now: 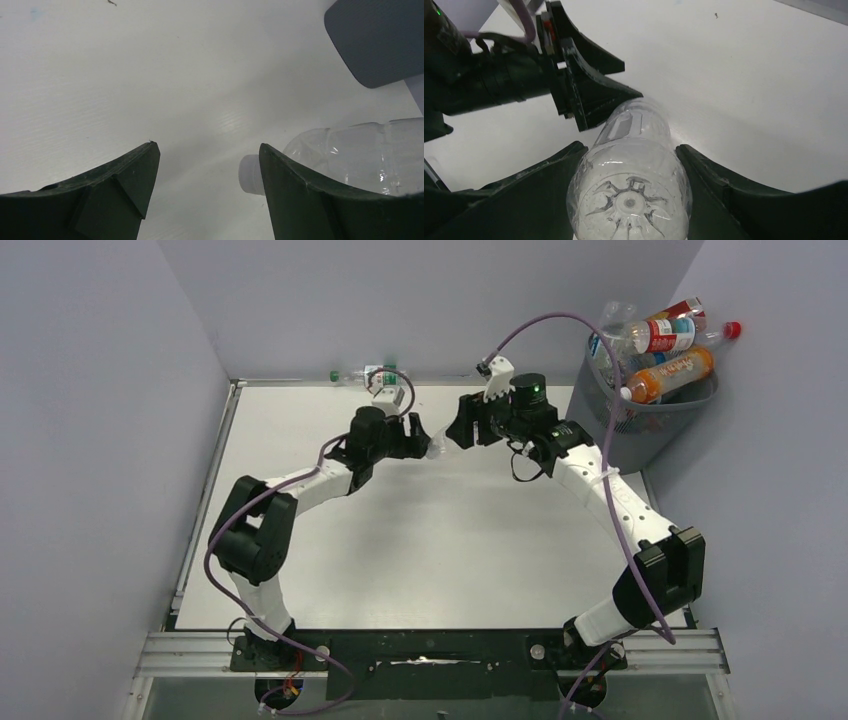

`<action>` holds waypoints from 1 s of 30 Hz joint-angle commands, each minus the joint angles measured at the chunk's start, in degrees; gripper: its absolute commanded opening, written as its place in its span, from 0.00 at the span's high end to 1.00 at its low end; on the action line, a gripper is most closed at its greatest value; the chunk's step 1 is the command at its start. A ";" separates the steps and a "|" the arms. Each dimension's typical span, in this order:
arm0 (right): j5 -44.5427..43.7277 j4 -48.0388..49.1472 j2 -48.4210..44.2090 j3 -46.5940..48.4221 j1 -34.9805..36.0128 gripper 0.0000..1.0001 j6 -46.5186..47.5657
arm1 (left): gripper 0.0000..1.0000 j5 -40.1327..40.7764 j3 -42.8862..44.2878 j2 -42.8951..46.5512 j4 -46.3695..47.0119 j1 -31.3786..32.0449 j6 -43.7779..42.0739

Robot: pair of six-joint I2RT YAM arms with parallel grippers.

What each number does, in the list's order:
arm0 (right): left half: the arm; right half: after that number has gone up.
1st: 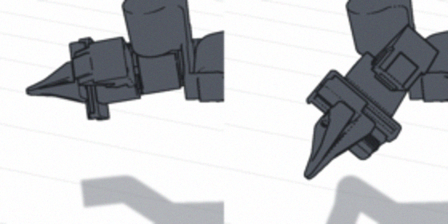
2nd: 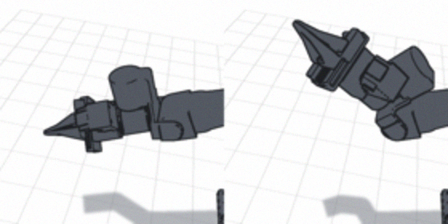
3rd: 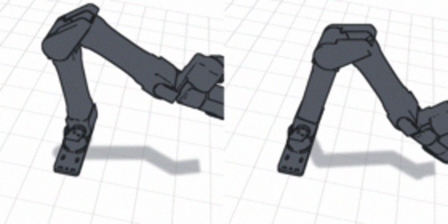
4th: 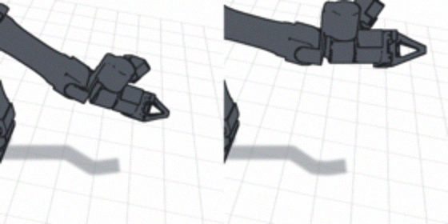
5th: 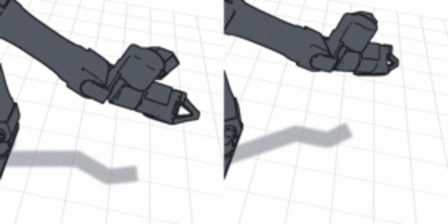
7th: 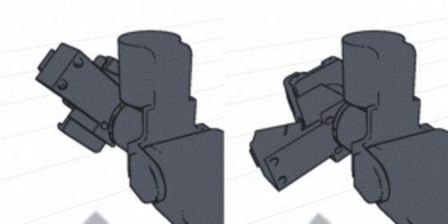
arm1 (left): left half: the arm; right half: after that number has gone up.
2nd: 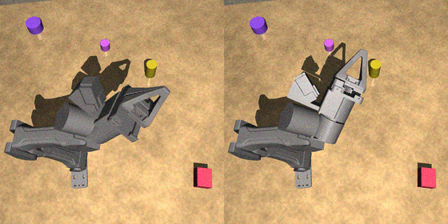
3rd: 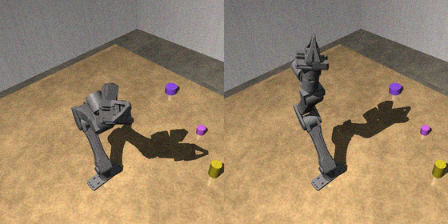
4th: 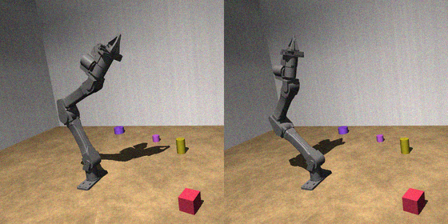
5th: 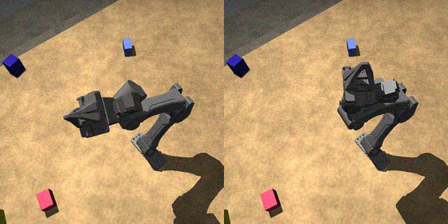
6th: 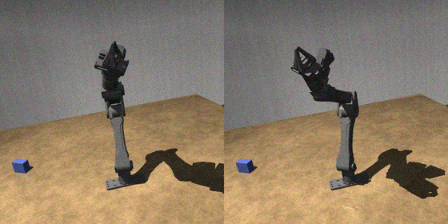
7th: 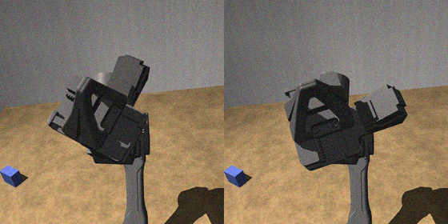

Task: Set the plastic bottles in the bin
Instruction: Pick up the plastic bottle at the center of the board, then place the plastic bottle in the trash bin.

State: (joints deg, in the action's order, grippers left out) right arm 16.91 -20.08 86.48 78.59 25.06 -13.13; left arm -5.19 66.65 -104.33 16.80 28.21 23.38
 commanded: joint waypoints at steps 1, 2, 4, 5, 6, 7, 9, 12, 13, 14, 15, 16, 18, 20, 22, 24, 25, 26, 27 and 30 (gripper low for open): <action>1.41 10.92 -1.18 5.88 -0.73 0.39 -1.20 | 0.27 -4.01 3.03 -1.76 1.62 4.46 0.09; 1.17 11.05 -0.94 6.10 -0.94 0.40 -1.20 | 0.27 -4.05 3.53 -2.08 1.42 5.21 0.09; 0.37 10.74 -0.54 6.65 -1.45 0.40 -0.85 | 0.27 -4.12 4.27 -2.23 1.31 6.23 0.09; -0.23 10.01 -0.38 7.04 -1.85 0.40 -0.41 | 0.27 -4.21 4.36 -2.14 1.37 6.53 0.22; -1.07 9.04 -0.28 7.59 -2.21 0.40 0.28 | 0.27 -4.16 4.24 -1.82 1.35 6.67 0.26; -2.22 7.95 -0.19 8.35 -2.80 0.40 1.01 | 0.27 -4.06 4.08 -1.39 1.21 6.56 0.28; -4.92 5.82 -0.42 9.79 -4.01 0.41 2.53 | 0.27 -3.49 3.78 0.00 0.29 5.72 0.10; -9.21 3.18 -1.43 12.30 -6.14 0.41 4.82 | 0.27 -4.12 2.68 2.98 -0.66 2.39 1.47; -10.56 2.45 -1.64 13.13 -6.86 0.41 5.42 | 0.27 -4.63 2.09 4.06 -0.51 1.17 2.14; -11.71 1.95 -1.90 13.96 -7.59 0.41 6.02 | 0.27 -5.19 1.49 5.05 -0.39 0.08 2.79; -13.04 1.69 -2.22 14.88 -8.30 0.41 6.45 | 0.27 -5.63 1.12 5.89 -0.37 -0.92 3.15; -14.48 1.63 -2.46 15.71 -8.88 0.41 6.99 | 0.27 -5.84 0.73 6.65 -0.50 -1.79 3.43; -17.82 2.22 -3.01 17.26 -9.83 0.41 8.02 | 0.26 -6.51 0.23 7.80 -0.54 -3.07 3.47; -20.96 4.15 -4.03 17.93 -10.65 0.41 8.94 | 0.26 -6.94 -0.15 8.34 -0.58 -3.80 3.39; -22.99 7.10 -5.01 18.32 -12.13 0.41 9.61 | 0.26 -7.24 -0.65 8.34 -0.66 -4.26 3.18; -25.60 9.48 -6.08 18.68 -13.44 0.41 10.54 | 0.26 -7.70 -1.28 8.04 -0.37 -4.66 3.17; -27.11 10.65 -6.51 18.78 -14.05 0.41 11.11 | 0.26 -7.88 -1.76 7.89 -0.03 -4.81 3.24; -28.08 11.84 -6.98 18.79 -15.04 0.41 11.52 | 0.26 -8.01 -2.05 7.73 0.39 -4.93 3.35; -28.89 13.04 -7.49 18.87 -16.06 0.41 11.57 | 0.26 -8.26 -2.32 7.54 0.69 -5.06 3.46; -28.52 15.90 -9.24 18.58 -19.76 0.41 10.92 | 0.26 -8.84 -2.45 6.45 1.30 -5.18 3.60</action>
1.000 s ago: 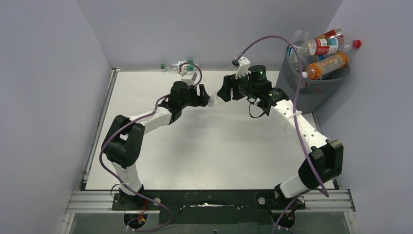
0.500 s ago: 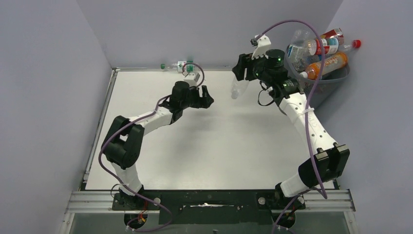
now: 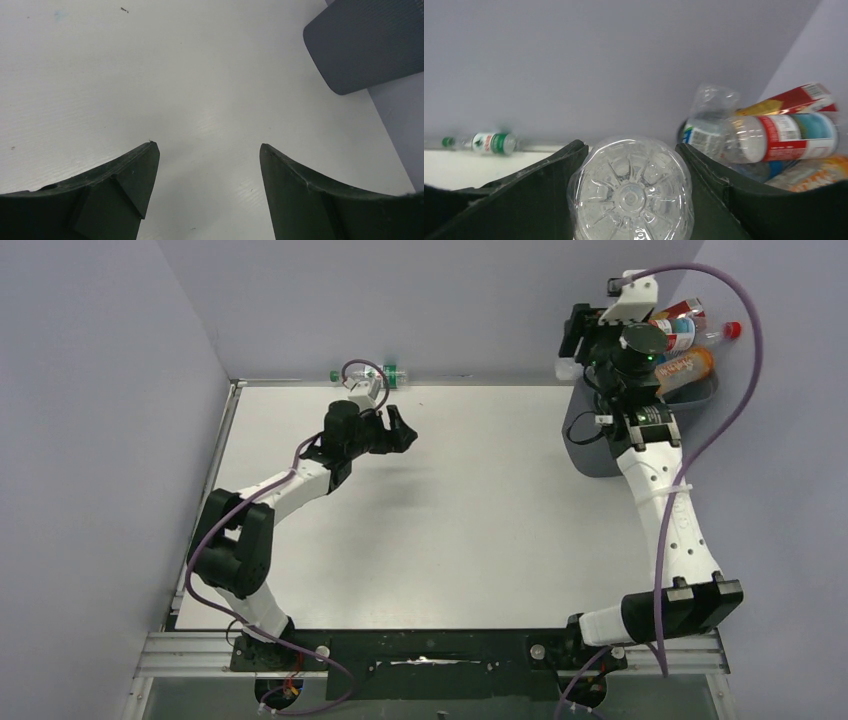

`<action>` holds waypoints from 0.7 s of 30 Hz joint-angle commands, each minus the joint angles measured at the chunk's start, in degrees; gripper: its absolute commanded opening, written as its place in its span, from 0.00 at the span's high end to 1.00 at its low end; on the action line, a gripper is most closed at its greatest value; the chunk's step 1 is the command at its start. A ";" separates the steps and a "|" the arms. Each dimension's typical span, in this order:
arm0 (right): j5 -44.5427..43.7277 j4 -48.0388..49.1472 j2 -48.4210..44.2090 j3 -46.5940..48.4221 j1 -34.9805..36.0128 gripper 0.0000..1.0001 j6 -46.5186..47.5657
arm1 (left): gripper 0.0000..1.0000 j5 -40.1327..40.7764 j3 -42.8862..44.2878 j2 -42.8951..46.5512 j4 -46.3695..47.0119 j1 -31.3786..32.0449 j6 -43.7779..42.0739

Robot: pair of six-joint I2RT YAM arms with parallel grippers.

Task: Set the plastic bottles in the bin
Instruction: Place the plastic bottle in the trash bin.

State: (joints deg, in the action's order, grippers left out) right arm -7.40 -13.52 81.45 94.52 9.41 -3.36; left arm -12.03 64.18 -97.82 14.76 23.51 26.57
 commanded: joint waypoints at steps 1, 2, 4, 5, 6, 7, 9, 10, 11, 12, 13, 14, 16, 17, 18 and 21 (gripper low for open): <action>-4.06 10.21 -4.60 2.58 -5.28 0.41 0.78 | 0.26 -2.09 0.06 -0.39 3.42 -0.52 0.41; -3.80 11.05 -5.04 2.48 -6.10 0.41 0.52 | 0.26 -2.19 0.14 -0.78 3.49 -0.56 0.42; -3.11 12.32 -5.24 2.63 -7.87 0.40 -0.15 | 0.26 -2.46 0.39 -1.36 3.65 -0.65 0.37; -2.95 12.59 -5.11 2.99 -8.73 0.40 -0.25 | 0.26 -2.55 0.53 -1.62 3.63 -0.65 0.29; -2.60 12.77 -4.81 3.36 -9.48 0.40 -0.56 | 0.26 -2.70 0.73 -1.93 3.66 -0.72 0.27; -2.17 12.90 -4.41 3.65 -10.38 0.40 -0.84 | 0.26 -2.83 0.95 -2.20 3.69 -0.74 0.28; -1.24 13.17 -3.68 4.04 -12.28 0.40 -1.39 | 0.26 -2.99 1.32 -2.72 3.49 -0.74 0.12; -0.73 13.31 -3.35 4.11 -12.99 0.40 -1.69 | 0.26 -3.04 1.52 -2.89 3.31 -0.74 -0.04; -0.18 13.34 -2.93 4.17 -13.73 0.40 -1.99 | 0.26 -3.12 1.78 -3.07 3.22 -0.74 -0.07; 0.51 13.30 -2.51 4.25 -14.42 0.40 -2.38 | 0.26 -3.18 2.00 -3.23 3.11 -0.82 -0.15; 1.02 13.32 -2.09 4.19 -15.01 0.40 -2.70 | 0.26 -3.22 2.19 -3.35 2.96 -0.82 -0.24; 1.65 13.37 -1.66 4.06 -15.64 0.40 -3.10 | 0.26 -3.26 2.40 -3.54 2.84 -0.87 -0.28; 3.44 13.46 -0.78 3.92 -17.03 0.40 -4.18 | 0.26 -3.26 2.80 -3.82 2.57 -0.92 -0.46; 4.43 13.30 -0.27 3.87 -17.61 0.40 -4.79 | 0.26 -3.26 2.95 -3.93 2.39 -0.92 -0.55; 5.24 13.25 0.14 3.83 -18.07 0.40 -5.34 | 0.26 -3.26 3.08 -3.99 2.31 -0.92 -0.55; 7.54 13.16 1.22 3.28 -18.95 0.40 -6.76 | 0.26 -3.34 3.31 -4.17 2.12 -0.92 -0.64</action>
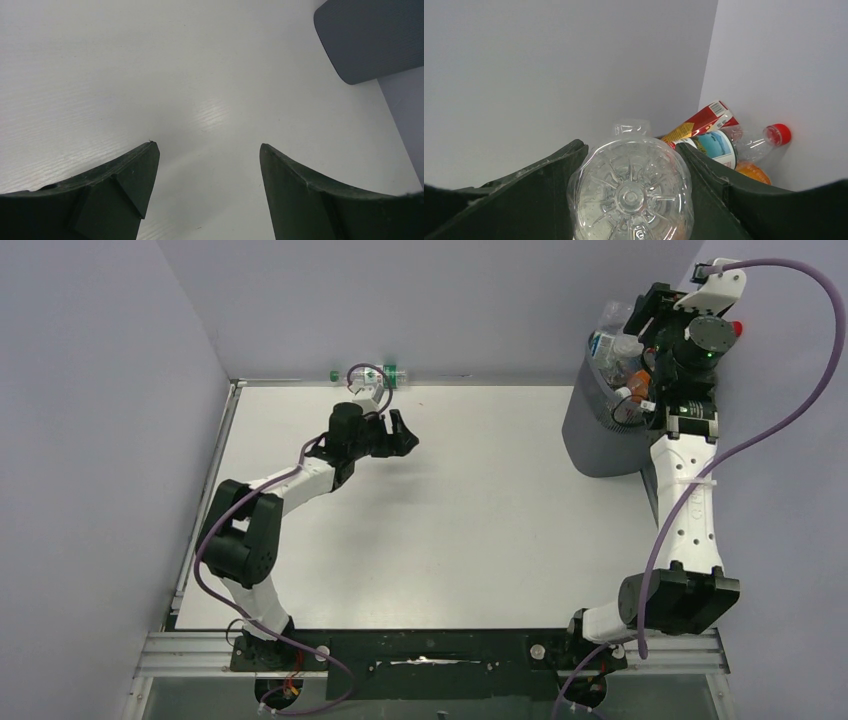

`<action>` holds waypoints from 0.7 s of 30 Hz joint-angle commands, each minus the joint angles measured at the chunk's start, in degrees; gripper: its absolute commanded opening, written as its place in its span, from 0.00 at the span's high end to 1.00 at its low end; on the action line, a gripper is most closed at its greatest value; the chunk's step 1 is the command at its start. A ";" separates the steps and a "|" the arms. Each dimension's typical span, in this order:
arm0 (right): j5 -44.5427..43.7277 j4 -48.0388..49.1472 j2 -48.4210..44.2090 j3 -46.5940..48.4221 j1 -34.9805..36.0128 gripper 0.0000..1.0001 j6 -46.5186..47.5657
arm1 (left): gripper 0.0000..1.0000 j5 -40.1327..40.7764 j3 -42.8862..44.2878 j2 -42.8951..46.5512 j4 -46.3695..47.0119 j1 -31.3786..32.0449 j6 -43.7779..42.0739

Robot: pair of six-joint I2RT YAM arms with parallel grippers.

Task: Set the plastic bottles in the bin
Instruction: Place the plastic bottle in the trash bin.

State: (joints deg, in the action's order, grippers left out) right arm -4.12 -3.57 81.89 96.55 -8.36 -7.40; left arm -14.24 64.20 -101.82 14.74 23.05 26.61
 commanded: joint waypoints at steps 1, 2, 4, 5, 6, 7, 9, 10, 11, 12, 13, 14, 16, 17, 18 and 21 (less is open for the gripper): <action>4.80 3.22 1.12 1.03 -1.36 0.40 -2.97 | 0.26 -1.18 3.37 -0.28 2.09 -0.46 -0.68; 5.35 3.28 1.39 0.79 -1.36 0.40 -3.30 | 0.26 -1.07 3.45 -0.23 2.05 -0.44 -0.71; 6.20 3.10 1.84 0.43 -1.34 0.40 -3.68 | 0.26 -1.05 3.55 -0.28 1.92 -0.46 -0.77; 6.74 3.39 1.95 -0.01 -1.33 0.40 -4.03 | 0.26 -0.98 3.56 -0.30 1.81 -0.46 -0.85; 7.15 3.55 1.99 -0.38 -1.33 0.40 -4.36 | 0.26 -0.98 3.56 -0.31 1.74 -0.46 -0.86; 7.68 3.53 2.33 -0.43 -1.44 0.40 -4.56 | 0.26 -0.89 3.56 -0.26 1.70 -0.46 -0.86; 8.93 2.15 3.57 0.63 -1.40 0.40 -4.93 | 0.26 -0.88 3.56 -0.27 1.69 -0.46 -0.95; 9.37 1.28 4.34 1.24 -1.40 0.40 -5.03 | 0.26 -0.88 3.56 -0.29 1.69 -0.46 -0.88; 9.69 0.61 4.89 1.56 -1.42 0.40 -5.15 | 0.26 -0.88 3.56 -0.25 1.69 -0.48 -0.86; 9.94 0.12 5.39 1.69 -1.38 0.40 -5.29 | 0.26 -0.88 3.56 -0.29 1.77 -0.46 -0.90; 9.97 -0.29 5.71 1.72 -1.37 0.40 -5.45 | 0.26 -0.88 3.56 -0.32 1.78 -0.46 -0.86; 9.93 -0.60 6.00 1.71 -1.44 0.40 -5.51 | 0.26 -0.81 3.56 -0.31 1.77 -0.46 -0.90; 9.91 -1.66 6.69 2.02 -1.33 0.40 -5.53 | 0.26 -0.79 3.48 -0.23 1.78 -0.46 -0.95; 9.82 -2.34 7.08 2.12 -1.31 0.40 -5.56 | 0.26 -0.79 3.47 -0.30 1.85 -0.46 -0.91; 9.83 -2.66 7.32 2.14 -1.35 0.40 -5.57 | 0.26 -0.71 3.47 -0.40 1.87 -0.39 -0.87; 9.45 -3.72 8.07 2.43 -1.22 0.40 -5.47 | 0.26 -0.79 3.43 -0.62 2.02 -0.32 -0.81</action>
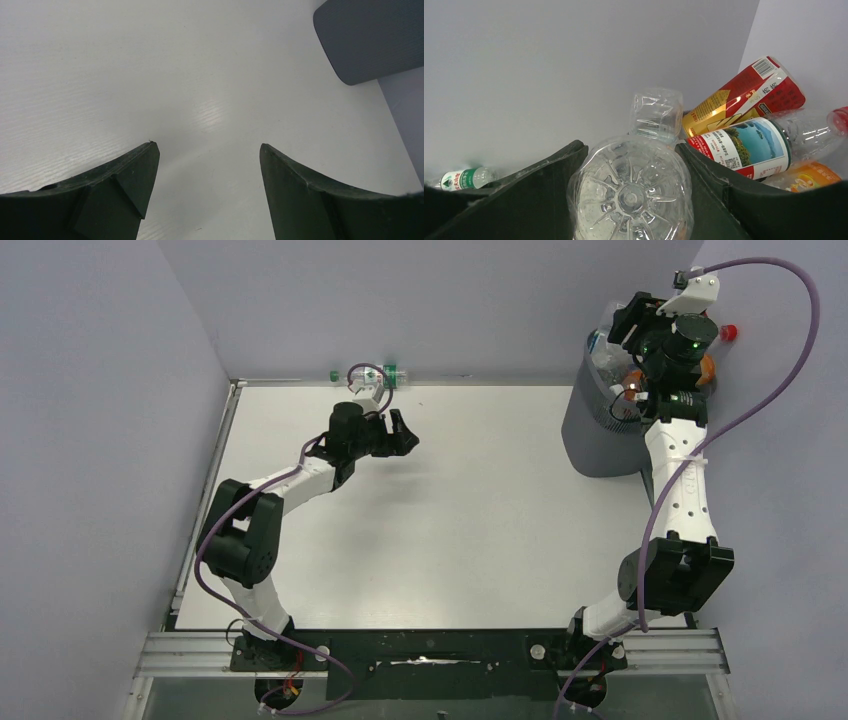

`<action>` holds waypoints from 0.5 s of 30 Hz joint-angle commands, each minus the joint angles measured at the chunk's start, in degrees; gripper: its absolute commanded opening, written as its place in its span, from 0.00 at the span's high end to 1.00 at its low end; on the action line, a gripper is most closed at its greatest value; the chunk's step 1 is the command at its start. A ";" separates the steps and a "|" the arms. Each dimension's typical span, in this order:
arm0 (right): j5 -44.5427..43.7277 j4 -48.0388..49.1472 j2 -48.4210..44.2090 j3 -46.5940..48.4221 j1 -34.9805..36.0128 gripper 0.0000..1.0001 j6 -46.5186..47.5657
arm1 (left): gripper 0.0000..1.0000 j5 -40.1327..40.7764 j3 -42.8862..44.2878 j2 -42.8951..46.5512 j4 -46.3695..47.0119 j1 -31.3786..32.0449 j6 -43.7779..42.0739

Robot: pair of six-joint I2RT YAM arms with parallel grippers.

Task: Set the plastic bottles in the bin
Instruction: Place the plastic bottle in the trash bin.

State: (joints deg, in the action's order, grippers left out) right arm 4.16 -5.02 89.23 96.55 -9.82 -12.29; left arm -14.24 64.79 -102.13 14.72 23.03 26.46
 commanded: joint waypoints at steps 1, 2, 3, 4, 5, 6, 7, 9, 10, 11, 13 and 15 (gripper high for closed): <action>1.17 -2.59 0.92 2.41 0.29 0.40 -0.46 | 0.26 -0.79 2.80 -0.36 2.11 -0.27 -0.58; 1.18 -2.77 1.06 2.41 0.33 0.40 -0.46 | 0.26 -0.75 2.78 -0.37 2.15 -0.26 -0.54; 1.29 -2.81 1.07 2.35 0.41 0.39 -0.35 | 0.26 -0.77 2.79 -0.47 2.14 -0.20 -0.53; 1.46 -2.85 1.11 2.13 0.42 0.39 -0.29 | 0.26 -0.79 2.79 -0.51 2.22 -0.19 -0.53; 1.57 -2.86 1.20 2.11 0.48 0.38 -0.28 | 0.26 -0.75 2.86 -0.54 2.24 -0.20 -0.45; 1.67 -2.94 1.33 2.13 0.57 0.37 -0.21 | 0.26 -0.72 2.90 -0.66 2.24 -0.11 -0.44; 1.64 -3.21 1.63 2.38 0.70 0.36 -0.09 | 0.26 -0.78 2.92 -0.72 2.24 -0.09 -0.44; 1.29 -4.14 2.33 3.17 0.97 0.35 0.37 | 0.26 -0.68 2.97 -0.72 2.24 0.00 -0.43; 0.96 -4.64 2.65 3.63 1.09 0.35 0.62 | 0.26 -0.70 3.03 -0.81 2.18 0.08 -0.44; 0.86 -4.87 2.71 3.79 1.12 0.34 0.73 | 0.27 -0.70 3.05 -0.78 2.16 0.13 -0.44; 0.66 -4.74 2.26 3.61 1.11 0.31 0.83 | 0.27 -0.65 3.06 -0.77 2.07 0.18 -0.47; 0.55 -4.78 1.61 3.59 1.10 0.26 0.80 | 0.27 -0.61 2.97 -0.79 2.04 0.19 -0.45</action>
State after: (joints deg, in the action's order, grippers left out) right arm 4.21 -7.92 90.85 99.00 -9.41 -12.10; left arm -14.24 64.93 -102.61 14.72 23.09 26.46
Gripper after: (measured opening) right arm 0.695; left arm 0.737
